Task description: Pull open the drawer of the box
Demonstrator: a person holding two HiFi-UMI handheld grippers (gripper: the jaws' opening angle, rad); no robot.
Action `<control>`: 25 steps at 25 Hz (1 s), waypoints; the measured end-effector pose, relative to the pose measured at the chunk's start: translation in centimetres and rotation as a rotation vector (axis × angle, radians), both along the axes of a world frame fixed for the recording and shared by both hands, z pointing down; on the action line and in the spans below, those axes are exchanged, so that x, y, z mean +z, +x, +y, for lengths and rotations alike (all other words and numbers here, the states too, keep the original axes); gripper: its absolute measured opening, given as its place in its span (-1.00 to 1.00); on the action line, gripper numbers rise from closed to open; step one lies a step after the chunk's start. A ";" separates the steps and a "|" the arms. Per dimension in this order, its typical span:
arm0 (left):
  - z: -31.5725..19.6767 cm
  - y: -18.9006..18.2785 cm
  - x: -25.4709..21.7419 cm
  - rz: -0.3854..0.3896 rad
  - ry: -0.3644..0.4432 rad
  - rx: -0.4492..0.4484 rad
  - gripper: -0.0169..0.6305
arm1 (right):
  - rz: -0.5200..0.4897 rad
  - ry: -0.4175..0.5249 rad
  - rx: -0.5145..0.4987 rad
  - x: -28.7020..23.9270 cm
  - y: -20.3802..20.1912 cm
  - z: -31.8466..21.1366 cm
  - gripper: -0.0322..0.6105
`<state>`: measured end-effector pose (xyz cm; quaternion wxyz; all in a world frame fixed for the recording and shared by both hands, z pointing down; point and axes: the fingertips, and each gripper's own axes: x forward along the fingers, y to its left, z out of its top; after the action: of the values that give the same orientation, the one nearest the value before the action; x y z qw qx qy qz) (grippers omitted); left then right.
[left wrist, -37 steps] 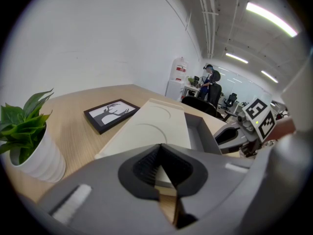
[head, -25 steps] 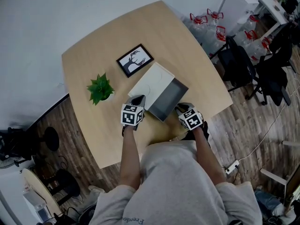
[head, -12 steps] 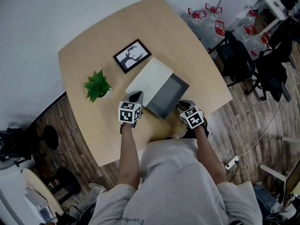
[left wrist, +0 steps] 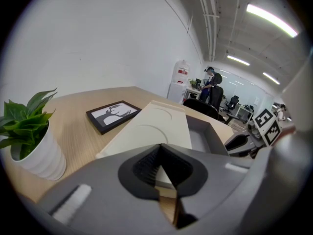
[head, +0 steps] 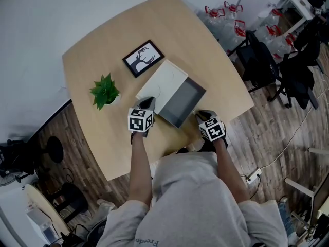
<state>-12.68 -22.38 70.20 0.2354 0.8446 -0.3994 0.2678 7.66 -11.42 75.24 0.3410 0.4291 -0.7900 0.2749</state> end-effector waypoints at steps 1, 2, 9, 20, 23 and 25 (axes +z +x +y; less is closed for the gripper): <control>-0.1 0.0 0.1 0.000 0.000 -0.010 -0.79 | -0.014 0.006 0.026 0.0 0.4 0.0 -0.67; -0.1 -0.1 0.1 -0.001 0.001 -0.023 -0.79 | -0.033 0.016 0.054 -0.3 0.8 0.0 -0.67; 1.8 0.4 -1.2 0.041 0.021 -0.127 -0.78 | -0.121 0.126 0.161 -3.0 1.9 -0.8 -0.67; 8.7 0.6 -4.1 0.111 0.062 -0.139 -0.78 | -0.192 0.279 0.209 -6.7 -0.4 -1.1 -0.67; 9.6 0.1 -4.7 0.131 0.072 -0.145 -0.78 | -0.196 0.293 0.186 -7.3 -1.2 -0.8 -0.67; 9.6 0.3 -4.8 0.131 0.078 -0.132 -0.78 | -0.195 0.292 0.183 -7.2 -1.4 -1.0 -0.67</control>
<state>-12.40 -12.74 65.36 0.2452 0.8407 -0.4480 0.1800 6.24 -12.42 68.09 0.1705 0.5153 -0.8085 0.2274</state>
